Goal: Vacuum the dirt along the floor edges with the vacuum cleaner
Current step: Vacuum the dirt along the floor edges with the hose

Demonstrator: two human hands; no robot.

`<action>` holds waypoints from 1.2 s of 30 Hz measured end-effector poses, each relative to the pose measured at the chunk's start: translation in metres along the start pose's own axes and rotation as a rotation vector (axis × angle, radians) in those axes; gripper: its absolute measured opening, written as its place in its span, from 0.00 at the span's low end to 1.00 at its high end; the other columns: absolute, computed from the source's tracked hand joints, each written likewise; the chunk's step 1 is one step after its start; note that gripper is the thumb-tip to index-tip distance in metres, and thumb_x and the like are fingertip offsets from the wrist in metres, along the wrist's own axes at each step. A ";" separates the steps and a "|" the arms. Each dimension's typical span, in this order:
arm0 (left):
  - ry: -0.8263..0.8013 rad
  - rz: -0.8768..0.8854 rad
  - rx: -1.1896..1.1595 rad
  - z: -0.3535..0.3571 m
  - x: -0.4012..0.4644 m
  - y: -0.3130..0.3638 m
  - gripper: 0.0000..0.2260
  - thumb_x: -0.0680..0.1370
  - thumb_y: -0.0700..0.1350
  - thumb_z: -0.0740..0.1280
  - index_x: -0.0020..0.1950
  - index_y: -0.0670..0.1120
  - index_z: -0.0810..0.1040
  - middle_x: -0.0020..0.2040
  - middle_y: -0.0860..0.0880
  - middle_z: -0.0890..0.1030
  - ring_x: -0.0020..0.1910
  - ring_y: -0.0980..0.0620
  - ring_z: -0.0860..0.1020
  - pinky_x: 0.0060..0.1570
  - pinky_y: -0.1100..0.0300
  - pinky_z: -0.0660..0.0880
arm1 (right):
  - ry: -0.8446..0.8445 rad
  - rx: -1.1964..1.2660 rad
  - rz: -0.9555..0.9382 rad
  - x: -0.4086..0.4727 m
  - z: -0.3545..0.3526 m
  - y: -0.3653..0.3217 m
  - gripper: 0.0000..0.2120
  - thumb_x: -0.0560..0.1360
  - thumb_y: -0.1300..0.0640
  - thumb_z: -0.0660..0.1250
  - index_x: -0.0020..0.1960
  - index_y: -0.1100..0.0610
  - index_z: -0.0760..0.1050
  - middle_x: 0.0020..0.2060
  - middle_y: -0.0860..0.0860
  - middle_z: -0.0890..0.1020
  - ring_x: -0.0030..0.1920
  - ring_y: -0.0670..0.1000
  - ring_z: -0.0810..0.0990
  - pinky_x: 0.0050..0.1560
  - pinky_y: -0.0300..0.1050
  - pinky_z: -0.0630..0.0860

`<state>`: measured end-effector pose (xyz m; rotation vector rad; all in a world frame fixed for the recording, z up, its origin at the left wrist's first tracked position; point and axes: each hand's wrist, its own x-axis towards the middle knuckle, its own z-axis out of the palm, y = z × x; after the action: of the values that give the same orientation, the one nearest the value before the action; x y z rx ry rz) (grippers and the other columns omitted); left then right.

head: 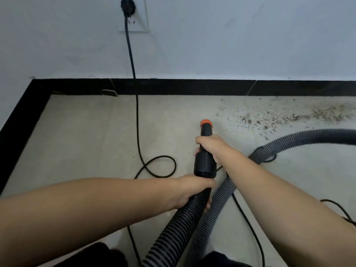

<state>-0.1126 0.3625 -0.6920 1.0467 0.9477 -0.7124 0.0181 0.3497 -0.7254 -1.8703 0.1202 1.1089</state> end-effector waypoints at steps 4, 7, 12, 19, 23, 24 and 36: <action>-0.081 -0.001 0.104 0.044 -0.008 0.004 0.08 0.79 0.44 0.65 0.46 0.41 0.69 0.32 0.46 0.73 0.23 0.53 0.73 0.23 0.65 0.73 | -0.010 0.042 0.097 -0.024 -0.047 0.010 0.04 0.73 0.65 0.64 0.44 0.62 0.68 0.24 0.56 0.77 0.19 0.51 0.77 0.22 0.38 0.74; -0.088 0.027 0.118 0.077 -0.009 -0.001 0.10 0.78 0.43 0.66 0.54 0.40 0.69 0.34 0.45 0.73 0.24 0.52 0.73 0.22 0.64 0.73 | 0.053 0.062 0.145 -0.041 -0.080 0.023 0.04 0.73 0.66 0.64 0.44 0.62 0.69 0.22 0.55 0.76 0.20 0.51 0.77 0.24 0.40 0.76; -0.187 0.023 0.090 0.098 -0.010 -0.030 0.09 0.77 0.42 0.66 0.51 0.40 0.68 0.34 0.45 0.73 0.25 0.51 0.73 0.24 0.63 0.72 | 0.099 0.000 0.216 -0.063 -0.095 0.051 0.07 0.73 0.63 0.65 0.49 0.64 0.70 0.28 0.58 0.77 0.22 0.52 0.78 0.26 0.41 0.76; -0.165 0.068 0.111 0.052 -0.004 -0.049 0.07 0.76 0.42 0.67 0.46 0.41 0.71 0.33 0.45 0.75 0.24 0.51 0.75 0.28 0.61 0.75 | 0.214 -0.048 0.137 -0.056 -0.055 0.051 0.07 0.72 0.62 0.66 0.46 0.65 0.70 0.20 0.54 0.78 0.21 0.50 0.78 0.25 0.39 0.75; -0.154 0.070 0.132 0.025 0.009 -0.055 0.05 0.76 0.41 0.66 0.47 0.41 0.71 0.31 0.44 0.75 0.22 0.51 0.75 0.27 0.61 0.75 | 0.276 0.031 0.106 -0.042 -0.031 0.060 0.06 0.71 0.62 0.64 0.44 0.61 0.67 0.19 0.53 0.77 0.22 0.51 0.79 0.27 0.41 0.77; -0.162 0.063 0.134 0.024 0.013 -0.055 0.05 0.76 0.41 0.66 0.48 0.41 0.72 0.31 0.44 0.75 0.22 0.51 0.75 0.27 0.61 0.75 | 0.296 0.032 0.104 -0.040 -0.031 0.062 0.06 0.71 0.61 0.64 0.44 0.61 0.68 0.21 0.53 0.78 0.24 0.52 0.80 0.32 0.46 0.80; -0.331 0.029 0.214 0.093 0.038 -0.035 0.06 0.75 0.40 0.65 0.50 0.42 0.71 0.33 0.46 0.73 0.25 0.50 0.72 0.27 0.61 0.72 | 0.488 0.096 0.234 -0.052 -0.121 0.081 0.05 0.74 0.64 0.65 0.47 0.65 0.71 0.27 0.58 0.78 0.24 0.53 0.79 0.27 0.42 0.76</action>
<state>-0.0980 0.2610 -0.7217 1.0847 0.5783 -0.9447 0.0248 0.1953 -0.7208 -2.0408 0.6731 0.7578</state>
